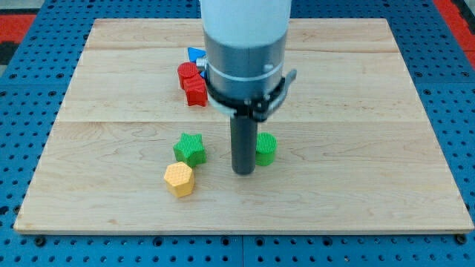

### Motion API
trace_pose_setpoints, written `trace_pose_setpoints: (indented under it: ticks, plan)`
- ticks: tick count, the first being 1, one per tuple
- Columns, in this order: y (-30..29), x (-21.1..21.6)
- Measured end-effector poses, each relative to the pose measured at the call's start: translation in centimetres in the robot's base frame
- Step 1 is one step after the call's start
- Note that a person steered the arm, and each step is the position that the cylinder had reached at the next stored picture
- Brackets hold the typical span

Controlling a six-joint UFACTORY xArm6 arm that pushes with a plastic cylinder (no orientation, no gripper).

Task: Drag the green circle into the group of blocks at the center

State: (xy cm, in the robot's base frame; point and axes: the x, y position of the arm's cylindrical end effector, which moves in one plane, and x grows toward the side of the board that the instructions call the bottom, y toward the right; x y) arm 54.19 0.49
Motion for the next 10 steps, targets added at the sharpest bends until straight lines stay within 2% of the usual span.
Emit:
trace_pose_setpoints:
  ticks: [1,2,3,4,5,6,8,9,10]
  plan:
    - [1.1,0.3]
    - [0.4,-4.1]
    - [3.2,-4.5]
    - [4.2,-2.4]
    - [7.1,-6.1]
    - [5.8,-12.3]
    - [5.0,-19.7]
    - [7.3,-19.3]
    - [5.9,-18.5]
